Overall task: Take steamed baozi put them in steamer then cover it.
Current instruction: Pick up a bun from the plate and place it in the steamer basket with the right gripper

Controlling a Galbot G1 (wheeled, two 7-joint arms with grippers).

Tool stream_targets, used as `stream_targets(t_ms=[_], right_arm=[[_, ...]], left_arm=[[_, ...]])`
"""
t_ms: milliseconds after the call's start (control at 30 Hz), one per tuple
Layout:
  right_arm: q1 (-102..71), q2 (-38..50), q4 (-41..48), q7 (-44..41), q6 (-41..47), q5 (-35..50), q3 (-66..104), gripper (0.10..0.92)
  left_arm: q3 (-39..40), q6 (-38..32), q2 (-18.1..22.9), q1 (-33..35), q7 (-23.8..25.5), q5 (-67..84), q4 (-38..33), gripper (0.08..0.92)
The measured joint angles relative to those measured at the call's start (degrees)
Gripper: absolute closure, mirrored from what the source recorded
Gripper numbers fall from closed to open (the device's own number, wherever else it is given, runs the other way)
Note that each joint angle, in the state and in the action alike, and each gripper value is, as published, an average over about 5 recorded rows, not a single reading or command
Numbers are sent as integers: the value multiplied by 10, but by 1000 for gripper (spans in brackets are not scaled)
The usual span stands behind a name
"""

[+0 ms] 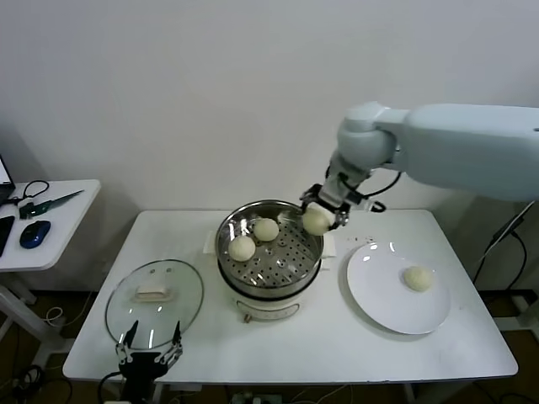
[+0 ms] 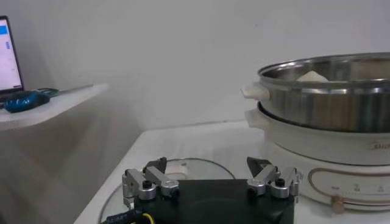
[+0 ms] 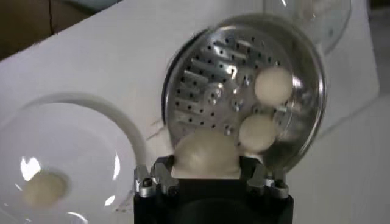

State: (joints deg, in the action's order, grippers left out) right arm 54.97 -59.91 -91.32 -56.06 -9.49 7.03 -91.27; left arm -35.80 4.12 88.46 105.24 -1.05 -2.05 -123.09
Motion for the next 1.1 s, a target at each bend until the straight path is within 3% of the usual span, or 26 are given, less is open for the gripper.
stream_targets(t_ms=[533, 933, 1100], right_arm=[[-112, -104, 27, 46, -45, -127, 13, 313], [-161, -128, 57, 51, -57, -149, 17, 312], [-166, -130, 62, 49, -62, -144, 17, 252]], left_arm=[[-8, -3, 0, 6, -1, 2, -7, 177], [-10, -3, 0, 6, -1, 3, -6, 177], [-9, -3, 0, 7, -1, 3, -6, 177]])
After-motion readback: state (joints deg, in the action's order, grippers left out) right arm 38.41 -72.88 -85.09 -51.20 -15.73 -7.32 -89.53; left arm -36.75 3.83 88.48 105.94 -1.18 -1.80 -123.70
